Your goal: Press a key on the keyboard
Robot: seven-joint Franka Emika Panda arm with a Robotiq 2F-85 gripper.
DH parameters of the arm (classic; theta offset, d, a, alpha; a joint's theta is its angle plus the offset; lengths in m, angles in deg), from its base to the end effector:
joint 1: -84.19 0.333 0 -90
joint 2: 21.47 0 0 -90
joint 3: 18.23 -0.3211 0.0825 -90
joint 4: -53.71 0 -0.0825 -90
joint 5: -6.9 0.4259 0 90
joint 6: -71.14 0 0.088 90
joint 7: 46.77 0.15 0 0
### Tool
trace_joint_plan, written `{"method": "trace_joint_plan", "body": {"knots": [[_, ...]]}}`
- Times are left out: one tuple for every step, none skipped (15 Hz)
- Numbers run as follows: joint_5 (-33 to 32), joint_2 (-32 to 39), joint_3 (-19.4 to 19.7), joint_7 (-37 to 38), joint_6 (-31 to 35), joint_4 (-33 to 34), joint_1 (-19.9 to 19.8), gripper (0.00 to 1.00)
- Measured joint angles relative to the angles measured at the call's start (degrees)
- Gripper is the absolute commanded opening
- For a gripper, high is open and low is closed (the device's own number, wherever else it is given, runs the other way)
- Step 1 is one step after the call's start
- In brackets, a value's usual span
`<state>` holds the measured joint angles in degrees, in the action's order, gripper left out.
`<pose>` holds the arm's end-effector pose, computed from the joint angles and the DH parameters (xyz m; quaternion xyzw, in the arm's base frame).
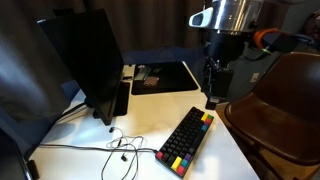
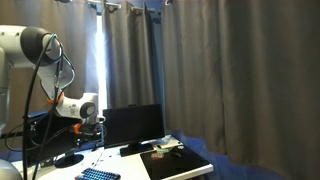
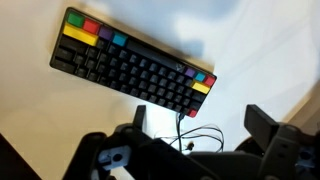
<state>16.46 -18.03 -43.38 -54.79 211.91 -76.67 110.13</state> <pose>0.3551 0.4486 0.2786 -0.8951 -0.4360 -0.0327 0.0874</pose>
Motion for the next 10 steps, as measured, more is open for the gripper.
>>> {"method": "trace_joint_plan", "body": {"knots": [[-0.4,1.8,-0.3,0.0,2.2,0.6,0.0,1.00],[-0.8,3.5,-0.5,0.0,3.7,1.2,0.0,1.00],[-0.9,4.8,-0.5,0.0,4.4,1.7,0.1,1.00],[-0.9,5.5,-0.6,0.0,4.7,2.1,0.1,1.00],[-1.0,5.8,-0.6,0.0,4.7,2.4,0.1,1.00],[-1.0,5.8,-0.6,0.0,4.7,2.5,0.1,1.00],[-1.0,5.8,-0.6,0.0,4.7,2.6,0.1,1.00],[-1.0,5.8,-0.6,0.0,4.7,2.7,0.1,1.00],[-1.0,5.8,-0.6,0.0,4.7,2.7,0.0,1.00],[-0.9,5.9,-0.6,0.0,4.8,2.7,0.0,1.00]]}}
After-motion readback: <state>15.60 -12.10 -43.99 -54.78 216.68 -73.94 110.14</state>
